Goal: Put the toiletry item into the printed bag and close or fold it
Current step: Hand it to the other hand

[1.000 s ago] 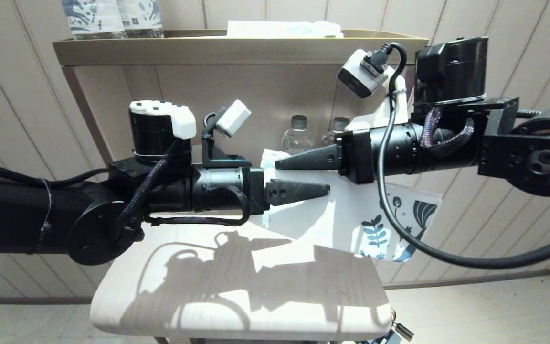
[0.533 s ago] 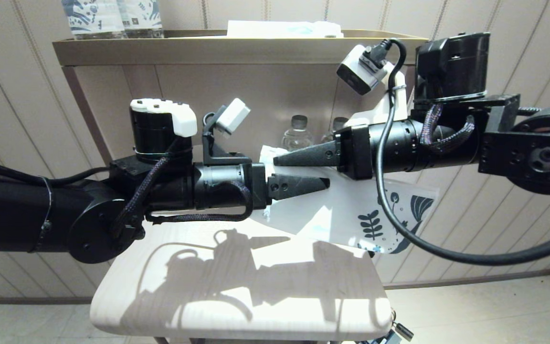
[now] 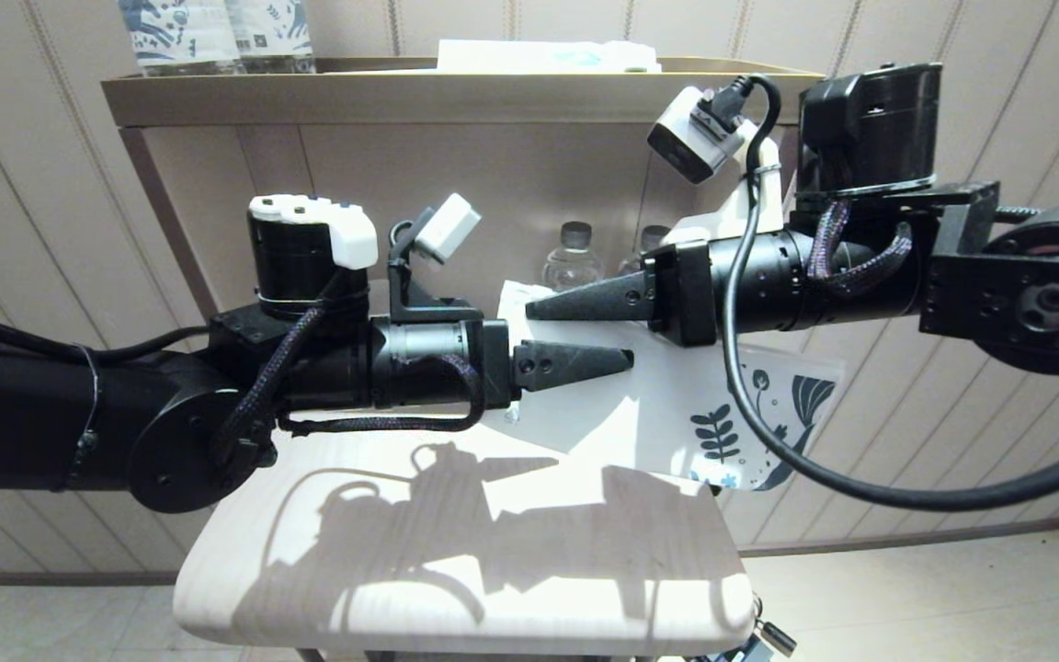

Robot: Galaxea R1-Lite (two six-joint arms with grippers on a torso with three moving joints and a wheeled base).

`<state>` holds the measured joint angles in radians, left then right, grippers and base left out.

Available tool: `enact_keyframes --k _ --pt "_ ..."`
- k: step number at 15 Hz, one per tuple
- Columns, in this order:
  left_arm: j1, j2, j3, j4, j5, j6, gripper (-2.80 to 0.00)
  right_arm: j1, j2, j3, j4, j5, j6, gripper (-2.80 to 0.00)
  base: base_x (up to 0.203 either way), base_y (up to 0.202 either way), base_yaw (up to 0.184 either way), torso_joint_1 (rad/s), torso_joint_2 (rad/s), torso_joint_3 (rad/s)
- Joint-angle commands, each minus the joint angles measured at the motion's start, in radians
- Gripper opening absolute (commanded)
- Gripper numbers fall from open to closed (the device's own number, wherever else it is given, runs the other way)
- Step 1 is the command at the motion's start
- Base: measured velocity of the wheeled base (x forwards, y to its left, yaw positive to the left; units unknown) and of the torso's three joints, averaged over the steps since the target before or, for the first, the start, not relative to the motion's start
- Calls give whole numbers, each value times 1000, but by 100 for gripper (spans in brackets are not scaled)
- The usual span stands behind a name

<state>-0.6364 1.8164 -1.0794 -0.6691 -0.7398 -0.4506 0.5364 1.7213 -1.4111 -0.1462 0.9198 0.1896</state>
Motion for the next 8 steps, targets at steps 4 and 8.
enact_keyframes --k 4,8 --pt "0 -3 -3 6 -20 -3 0 2 1 1 -1 5 1 -280 0 0 0 0 0 0" --pt "0 -17 1 0 -17 -2 0 10 0 1 -1 5 1 -280 0 0 0 0 0 0"
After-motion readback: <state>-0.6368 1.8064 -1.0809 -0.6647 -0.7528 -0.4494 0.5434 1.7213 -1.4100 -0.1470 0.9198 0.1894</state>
